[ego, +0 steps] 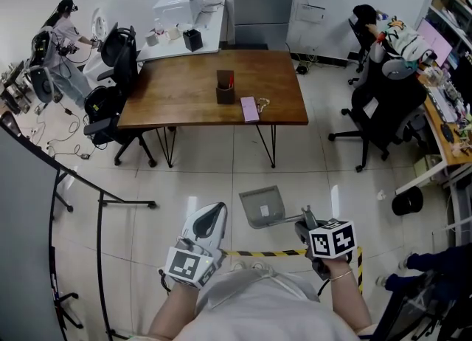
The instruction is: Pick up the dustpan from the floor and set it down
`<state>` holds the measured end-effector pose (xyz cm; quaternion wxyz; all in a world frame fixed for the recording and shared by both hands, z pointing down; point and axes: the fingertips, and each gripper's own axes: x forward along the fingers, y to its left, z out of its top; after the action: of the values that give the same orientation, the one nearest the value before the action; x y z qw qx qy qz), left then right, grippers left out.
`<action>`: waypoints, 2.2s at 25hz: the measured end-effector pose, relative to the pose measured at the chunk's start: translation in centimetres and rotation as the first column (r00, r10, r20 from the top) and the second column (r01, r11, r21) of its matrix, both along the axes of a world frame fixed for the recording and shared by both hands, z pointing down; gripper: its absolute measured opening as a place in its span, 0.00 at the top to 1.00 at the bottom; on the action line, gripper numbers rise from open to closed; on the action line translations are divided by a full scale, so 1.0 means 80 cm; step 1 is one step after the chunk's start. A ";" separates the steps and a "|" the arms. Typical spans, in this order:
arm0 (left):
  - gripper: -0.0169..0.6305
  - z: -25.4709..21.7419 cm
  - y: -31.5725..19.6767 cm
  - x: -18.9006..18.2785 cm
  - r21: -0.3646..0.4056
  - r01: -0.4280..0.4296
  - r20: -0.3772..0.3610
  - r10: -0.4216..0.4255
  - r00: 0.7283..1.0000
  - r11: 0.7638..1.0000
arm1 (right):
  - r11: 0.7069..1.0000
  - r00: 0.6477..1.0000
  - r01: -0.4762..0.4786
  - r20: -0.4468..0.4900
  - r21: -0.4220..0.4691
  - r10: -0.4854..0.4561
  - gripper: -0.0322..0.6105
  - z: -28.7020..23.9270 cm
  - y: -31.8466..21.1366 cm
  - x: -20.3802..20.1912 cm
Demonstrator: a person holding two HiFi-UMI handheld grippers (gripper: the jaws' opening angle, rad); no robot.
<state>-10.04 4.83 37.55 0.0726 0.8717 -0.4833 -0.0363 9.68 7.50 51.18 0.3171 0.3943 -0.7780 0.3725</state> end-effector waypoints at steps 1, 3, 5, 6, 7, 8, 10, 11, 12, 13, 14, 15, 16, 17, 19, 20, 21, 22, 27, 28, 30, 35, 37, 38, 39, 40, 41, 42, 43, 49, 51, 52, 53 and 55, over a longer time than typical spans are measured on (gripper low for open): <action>0.95 0.001 -0.001 -0.001 -0.002 0.007 0.000 -0.007 1.000 1.000 | 1.000 1.000 0.005 -0.002 0.003 -0.005 0.95 0.000 -0.001 -0.001; 0.95 0.001 -0.004 -0.002 -0.010 0.021 -0.004 -0.021 1.000 1.000 | 1.000 1.000 0.013 -0.005 0.010 -0.013 0.95 -0.001 -0.005 0.000; 0.95 0.002 -0.008 0.000 -0.021 0.031 -0.004 -0.031 1.000 0.999 | 1.000 1.000 0.016 -0.006 0.012 -0.016 0.95 -0.001 -0.011 0.002; 0.95 0.003 -0.009 0.002 -0.026 0.035 -0.001 -0.035 0.999 0.999 | 1.000 1.000 0.019 -0.006 0.012 -0.019 0.95 -0.001 -0.014 0.004; 0.95 0.005 -0.011 0.004 -0.031 0.039 0.002 -0.039 0.999 0.999 | 1.000 1.000 0.022 -0.006 0.011 -0.022 0.95 -0.001 -0.018 0.006; 0.95 0.007 -0.013 0.007 -0.035 0.043 0.005 -0.043 0.999 0.998 | 1.000 1.000 0.026 -0.007 0.009 -0.026 0.95 0.000 -0.021 0.009; 0.95 0.014 -0.018 0.011 -0.044 0.049 0.012 -0.048 0.999 0.998 | 0.999 0.999 0.036 -0.012 0.002 -0.036 0.95 0.003 -0.028 0.015; 0.95 0.018 -0.022 0.011 -0.048 0.052 0.016 -0.052 0.999 0.997 | 0.999 0.999 0.042 -0.014 0.000 -0.042 0.95 0.005 -0.034 0.017; 0.95 0.022 -0.027 0.011 -0.052 0.056 0.020 -0.055 0.998 0.997 | 0.999 0.999 0.046 -0.016 -0.003 -0.046 0.95 0.008 -0.041 0.018; 0.95 0.025 -0.034 0.010 -0.058 0.059 0.023 -0.058 0.998 0.997 | 0.999 0.999 0.046 -0.017 -0.007 -0.046 0.95 0.011 -0.049 0.020; 0.95 0.029 -0.042 0.009 -0.067 0.061 0.024 -0.059 0.998 0.996 | 0.999 0.999 0.042 -0.018 -0.013 -0.042 0.95 0.015 -0.059 0.021; 0.95 0.034 -0.050 0.007 -0.078 0.061 0.025 -0.059 0.998 0.995 | 0.999 0.999 0.038 -0.017 -0.020 -0.038 0.95 0.019 -0.068 0.021; 0.95 0.039 -0.060 0.006 -0.090 0.059 0.027 -0.057 0.998 0.994 | 0.999 0.999 0.036 -0.017 -0.029 -0.036 0.95 0.023 -0.077 0.021; 0.95 0.045 -0.070 0.004 -0.101 0.055 0.027 -0.053 0.998 0.993 | 0.999 0.999 0.036 -0.016 -0.037 -0.036 0.95 0.027 -0.085 0.019; 0.95 0.053 -0.095 0.001 -0.111 0.038 0.027 -0.036 0.999 0.993 | 0.998 0.999 0.030 -0.017 -0.053 -0.031 0.95 0.035 -0.104 0.014; 0.95 0.053 -0.110 -0.002 -0.111 0.028 0.026 -0.025 0.999 0.993 | 0.998 1.000 0.022 -0.019 -0.061 -0.023 0.95 0.040 -0.114 0.012; 0.95 0.052 -0.124 -0.005 -0.110 0.017 0.026 -0.014 1.000 0.994 | 0.998 1.000 0.011 -0.022 -0.069 -0.013 0.95 0.045 -0.124 0.009; 0.95 0.052 -0.139 -0.009 -0.108 0.006 0.026 -0.004 1.000 0.994 | 0.997 1.000 -0.001 -0.025 -0.077 -0.001 0.95 0.050 -0.133 0.007; 0.95 0.050 -0.222 -0.035 -0.102 -0.046 -0.007 0.046 0.999 0.994 | 0.993 0.998 -0.056 -0.032 -0.109 0.053 0.95 0.063 -0.183 -0.005; 0.95 0.050 -0.236 -0.039 -0.104 -0.058 -0.018 0.057 0.998 0.993 | 0.991 0.998 -0.064 -0.035 -0.113 0.061 0.95 0.065 -0.193 -0.008; 0.95 0.049 -0.261 -0.044 -0.112 -0.083 -0.024 0.081 0.996 0.990 | 0.989 0.996 -0.081 -0.042 -0.124 0.076 0.95 0.072 -0.210 -0.013; 0.95 0.064 -0.310 -0.064 -0.153 -0.077 -0.034 0.072 0.997 0.985 | 0.979 0.989 -0.148 -0.037 -0.141 0.144 0.95 0.091 -0.253 -0.017; 0.95 0.069 -0.325 -0.066 -0.170 -0.060 -0.037 0.055 0.998 0.984 | 0.977 0.988 -0.157 -0.037 -0.146 0.153 0.95 0.106 -0.270 -0.016; 0.95 0.072 -0.332 -0.066 -0.180 -0.051 -0.039 0.045 0.998 0.982 | 0.976 0.987 -0.159 -0.037 -0.149 0.155 0.95 0.115 -0.279 -0.015; 0.95 0.076 -0.337 -0.066 -0.189 -0.041 -0.043 0.034 0.999 0.981 | 0.975 0.987 -0.161 -0.039 -0.153 0.157 0.95 0.126 -0.289 -0.013; 0.95 0.080 -0.342 -0.066 -0.199 -0.030 -0.049 0.021 0.999 0.979 | 0.974 0.986 -0.164 -0.042 -0.157 0.159 0.95 0.138 -0.298 -0.012; 0.95 0.083 -0.346 -0.065 -0.212 -0.020 -0.053 0.009 0.999 0.977 | 0.972 0.986 -0.169 -0.045 -0.164 0.164 0.95 0.152 -0.307 -0.011; 0.95 0.086 -0.349 -0.064 -0.227 -0.013 -0.053 0.001 0.999 0.974 | 0.969 0.984 -0.178 -0.045 -0.171 0.172 0.95 0.167 -0.315 -0.010; 0.95 0.090 -0.353 -0.063 -0.239 -0.010 -0.047 -0.001 0.999 0.971 | 0.966 0.982 -0.188 -0.043 -0.177 0.183 0.95 0.182 -0.325 -0.009; 0.95 0.117 -0.378 -0.052 -0.234 0.012 -0.010 -0.014 1.000 0.972 | 0.962 0.979 -0.202 -0.054 -0.185 0.195 0.95 0.264 -0.381 -0.003; 0.95 0.132 -0.382 -0.053 -0.220 0.025 -0.010 -0.028 1.000 0.975 | 0.959 0.977 -0.214 -0.057 -0.186 0.207 0.95 0.290 -0.394 0.001; 0.95 0.142 -0.384 -0.054 -0.221 0.029 -0.012 -0.033 0.999 0.975 | 0.959 0.976 -0.217 -0.059 -0.185 0.210 0.95 0.303 -0.398 0.001; 0.95 0.154 -0.385 -0.055 -0.226 0.033 -0.014 -0.037 0.999 0.974 | 0.959 0.976 -0.215 -0.063 -0.183 0.207 0.95 0.316 -0.400 0.001; 0.95 0.177 -0.387 -0.057 -0.236 0.040 -0.015 -0.045 0.999 0.971 | 0.964 0.979 -0.202 -0.071 -0.175 0.192 0.95 0.340 -0.401 0.000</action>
<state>-14.57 -26.12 51.71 0.1794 0.8459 -0.5021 0.0109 9.64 -24.60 78.41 0.3340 0.4489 -0.6889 0.4607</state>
